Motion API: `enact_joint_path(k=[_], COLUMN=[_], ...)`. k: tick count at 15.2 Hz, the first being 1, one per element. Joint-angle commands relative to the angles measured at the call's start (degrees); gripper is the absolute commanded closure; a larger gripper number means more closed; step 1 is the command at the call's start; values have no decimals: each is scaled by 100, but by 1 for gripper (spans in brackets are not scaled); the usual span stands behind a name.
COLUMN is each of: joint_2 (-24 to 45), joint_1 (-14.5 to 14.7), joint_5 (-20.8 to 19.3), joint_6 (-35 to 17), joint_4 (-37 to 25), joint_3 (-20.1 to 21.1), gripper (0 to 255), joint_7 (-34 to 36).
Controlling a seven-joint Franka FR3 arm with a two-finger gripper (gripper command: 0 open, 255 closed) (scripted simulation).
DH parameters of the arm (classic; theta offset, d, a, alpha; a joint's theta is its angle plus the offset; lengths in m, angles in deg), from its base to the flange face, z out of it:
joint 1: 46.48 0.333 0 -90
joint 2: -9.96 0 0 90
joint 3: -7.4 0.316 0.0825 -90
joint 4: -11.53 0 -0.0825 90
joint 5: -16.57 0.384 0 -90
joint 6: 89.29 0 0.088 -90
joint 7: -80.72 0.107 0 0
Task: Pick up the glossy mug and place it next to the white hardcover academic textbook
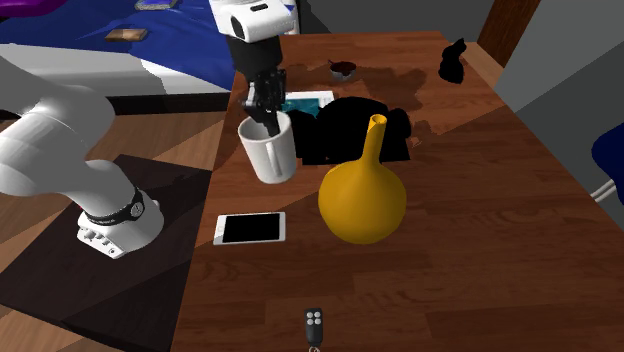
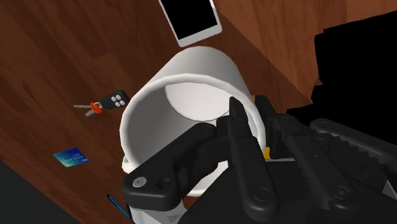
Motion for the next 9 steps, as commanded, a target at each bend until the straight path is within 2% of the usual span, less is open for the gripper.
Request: enact_joint_path(k=[1, 9], joint_2=[-243, -1226], joint_1=[111, 676], joint_5=[93, 622], joint_6=[74, 581], joint_4=[177, 688], joint_3=[157, 868], gripper=[255, 255], joint_7=[203, 1075])
